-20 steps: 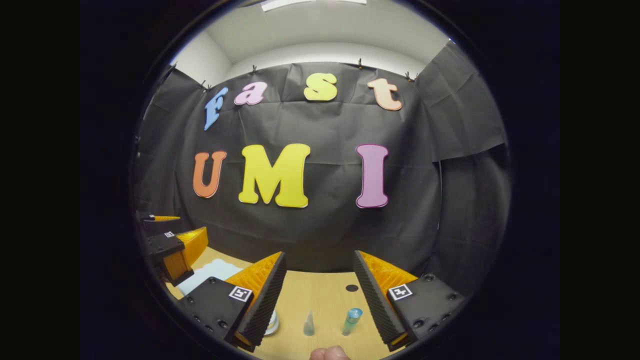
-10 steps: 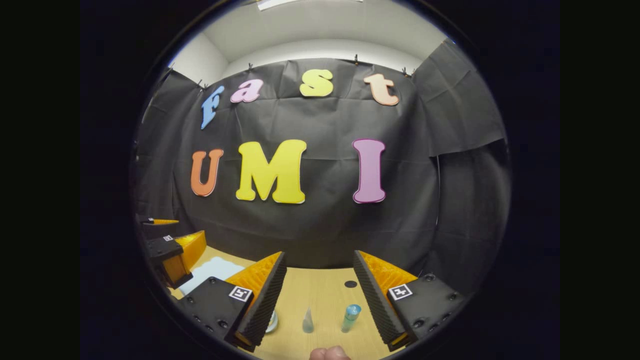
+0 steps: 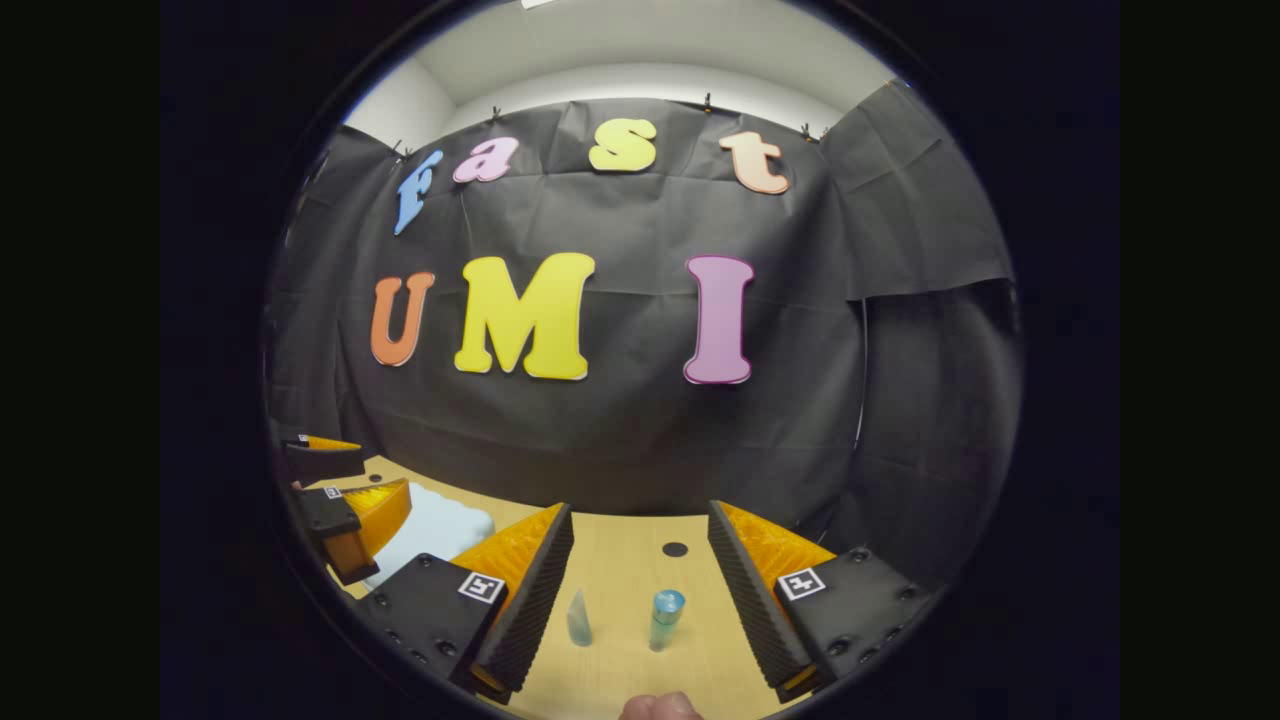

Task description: First open the suitcase, pack the skin care products into it, and then close the suitcase.

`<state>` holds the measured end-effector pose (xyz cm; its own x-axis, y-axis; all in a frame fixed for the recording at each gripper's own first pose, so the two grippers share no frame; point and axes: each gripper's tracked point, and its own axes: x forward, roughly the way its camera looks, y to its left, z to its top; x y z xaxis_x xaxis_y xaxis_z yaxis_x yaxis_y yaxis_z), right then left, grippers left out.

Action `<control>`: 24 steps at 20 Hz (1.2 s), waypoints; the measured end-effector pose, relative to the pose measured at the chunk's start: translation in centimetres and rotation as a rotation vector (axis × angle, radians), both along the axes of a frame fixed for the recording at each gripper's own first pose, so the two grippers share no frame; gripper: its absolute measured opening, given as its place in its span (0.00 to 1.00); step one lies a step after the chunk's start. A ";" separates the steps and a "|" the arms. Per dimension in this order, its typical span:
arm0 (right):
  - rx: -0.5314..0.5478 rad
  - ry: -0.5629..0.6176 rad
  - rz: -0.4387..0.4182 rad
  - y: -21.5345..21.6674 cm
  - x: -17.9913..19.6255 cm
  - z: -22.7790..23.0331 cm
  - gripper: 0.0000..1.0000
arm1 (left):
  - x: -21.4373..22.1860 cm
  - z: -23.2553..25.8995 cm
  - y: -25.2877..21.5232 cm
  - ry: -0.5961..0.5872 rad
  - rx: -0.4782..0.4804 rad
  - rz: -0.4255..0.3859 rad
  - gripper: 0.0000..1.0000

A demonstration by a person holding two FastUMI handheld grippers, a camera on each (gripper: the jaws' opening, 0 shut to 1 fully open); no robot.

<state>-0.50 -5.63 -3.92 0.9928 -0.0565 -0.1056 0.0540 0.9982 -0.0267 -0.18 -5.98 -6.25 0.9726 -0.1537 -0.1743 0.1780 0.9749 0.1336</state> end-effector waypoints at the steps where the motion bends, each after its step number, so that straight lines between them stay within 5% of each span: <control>1: -0.001 0.010 -0.009 -0.7 -0.1 -0.4 0.80 | 0.2 -1.4 -0.4 0.026 0.044 -0.017 0.97; 5: -0.025 0.050 -0.061 -4.2 -0.9 -2.1 0.80 | 0.9 -6.9 -1.6 0.150 0.245 -0.118 0.99; 11: -0.037 0.101 -0.163 -9.3 -2.4 -3.8 0.80 | 2.6 -14.0 -2.3 0.237 0.679 -0.261 0.98; 16: -0.056 0.101 -0.201 -11.0 -3.0 -3.8 0.80 | 3.9 -18.5 -2.2 0.310 0.900 -0.324 0.98; 24: -0.029 0.142 -0.234 -11.7 -4.0 -5.4 0.80 | 5.5 -22.6 -0.7 0.461 1.080 -0.370 0.67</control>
<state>-4.50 -17.29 -9.36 0.9277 -0.2876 -0.2381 0.2767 0.9577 -0.0786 5.34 -6.63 -28.82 0.7152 0.0294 -0.6983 0.6639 0.2838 0.6919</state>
